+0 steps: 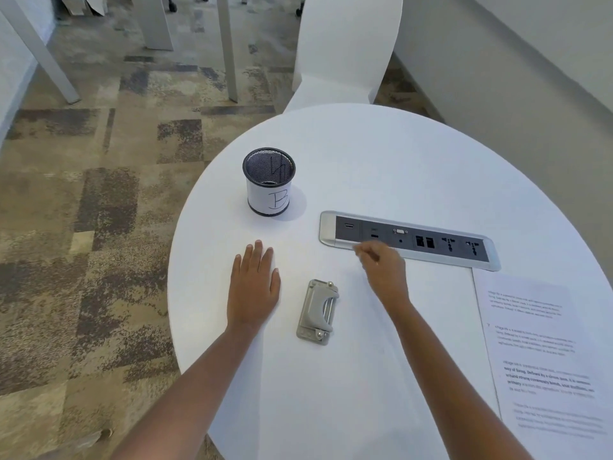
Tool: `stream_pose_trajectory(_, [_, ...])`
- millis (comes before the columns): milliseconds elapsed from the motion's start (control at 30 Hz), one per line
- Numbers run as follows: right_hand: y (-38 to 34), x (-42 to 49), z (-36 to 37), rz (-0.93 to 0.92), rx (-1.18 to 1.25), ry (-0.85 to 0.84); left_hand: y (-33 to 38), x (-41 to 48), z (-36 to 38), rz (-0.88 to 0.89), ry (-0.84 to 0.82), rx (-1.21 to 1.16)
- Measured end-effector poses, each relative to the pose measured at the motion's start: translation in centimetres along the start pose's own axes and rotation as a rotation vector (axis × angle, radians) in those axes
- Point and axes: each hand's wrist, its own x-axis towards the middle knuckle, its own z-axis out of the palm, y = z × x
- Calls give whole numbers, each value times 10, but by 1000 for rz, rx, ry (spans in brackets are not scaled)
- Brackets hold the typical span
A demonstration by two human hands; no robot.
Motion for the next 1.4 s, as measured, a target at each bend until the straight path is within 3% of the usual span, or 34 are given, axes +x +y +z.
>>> stream_pose_trajectory(100, [37,-27,-12,17,-113,39,0,0,-1,-4,-11,1])
stream_pose_trajectory(233, [66,-49,-22,-46,-312,-35,2,-1,-3,-6,-4,0])
stream_pose_trajectory(600, [80,-60,-25,-269,-648,-168,9,-16,-6,-5,-60,31])
stream_pose_trajectory(767, [95,-78,-44,-295,-640,-137,15,-30,-7,-18,-77,29])
stream_pose_trajectory(1033, [128,-125,-78,-98,-573,-18,28,-56,-8,-49,-93,33])
stream_pose_trajectory(1233, [132,-164,-70,16,-482,71,34,-71,-6,-71,-99,32])
stream_pose_trajectory(1400, [122,-168,-53,-18,-443,57,35,-71,-7,-79,-99,33])
